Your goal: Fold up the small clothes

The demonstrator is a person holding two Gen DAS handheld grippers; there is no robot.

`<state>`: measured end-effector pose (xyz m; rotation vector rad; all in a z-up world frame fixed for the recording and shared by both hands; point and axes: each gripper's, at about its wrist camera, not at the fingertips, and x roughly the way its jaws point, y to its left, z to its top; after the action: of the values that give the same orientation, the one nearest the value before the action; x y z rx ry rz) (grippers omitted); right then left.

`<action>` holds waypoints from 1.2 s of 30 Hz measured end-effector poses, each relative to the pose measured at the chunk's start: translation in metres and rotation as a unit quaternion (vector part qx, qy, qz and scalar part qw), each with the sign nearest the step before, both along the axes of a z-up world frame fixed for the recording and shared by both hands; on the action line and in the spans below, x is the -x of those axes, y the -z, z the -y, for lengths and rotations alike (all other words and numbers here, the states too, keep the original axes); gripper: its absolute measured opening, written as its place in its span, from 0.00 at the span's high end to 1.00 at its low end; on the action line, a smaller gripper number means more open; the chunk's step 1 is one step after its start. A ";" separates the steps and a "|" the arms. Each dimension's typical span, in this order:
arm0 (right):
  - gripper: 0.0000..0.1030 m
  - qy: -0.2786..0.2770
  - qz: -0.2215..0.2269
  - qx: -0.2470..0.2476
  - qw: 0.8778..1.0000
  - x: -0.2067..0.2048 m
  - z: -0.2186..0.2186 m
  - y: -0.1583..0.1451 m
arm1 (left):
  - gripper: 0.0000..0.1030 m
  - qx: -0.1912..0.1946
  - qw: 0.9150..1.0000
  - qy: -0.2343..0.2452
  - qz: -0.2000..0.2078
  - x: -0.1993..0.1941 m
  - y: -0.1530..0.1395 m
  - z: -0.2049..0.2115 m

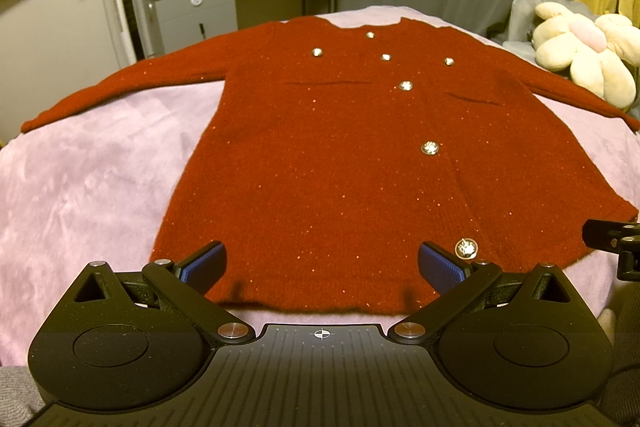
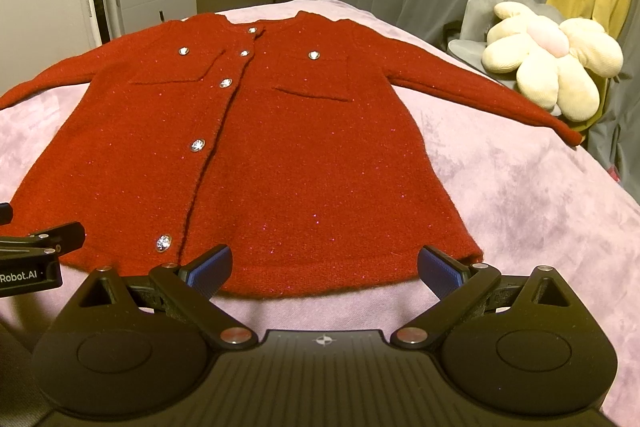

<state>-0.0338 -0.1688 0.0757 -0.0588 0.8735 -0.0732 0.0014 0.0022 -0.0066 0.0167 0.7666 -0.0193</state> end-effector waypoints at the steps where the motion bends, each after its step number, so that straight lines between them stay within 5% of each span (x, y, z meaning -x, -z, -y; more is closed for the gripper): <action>1: 0.04 0.000 0.000 0.000 1.000 0.000 0.001 0.000 | 0.00 0.000 1.000 0.000 0.000 -0.001 -0.001 0.000; 36: 0.04 -0.023 0.017 -0.034 0.999 0.006 0.004 -0.005 | 0.00 0.011 1.000 -0.003 -0.009 -0.001 -0.005 0.000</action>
<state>-0.0397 -0.1731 0.0811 -0.0148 0.8398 -0.0007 0.0025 0.0024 -0.0015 -0.0058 0.7838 -0.0229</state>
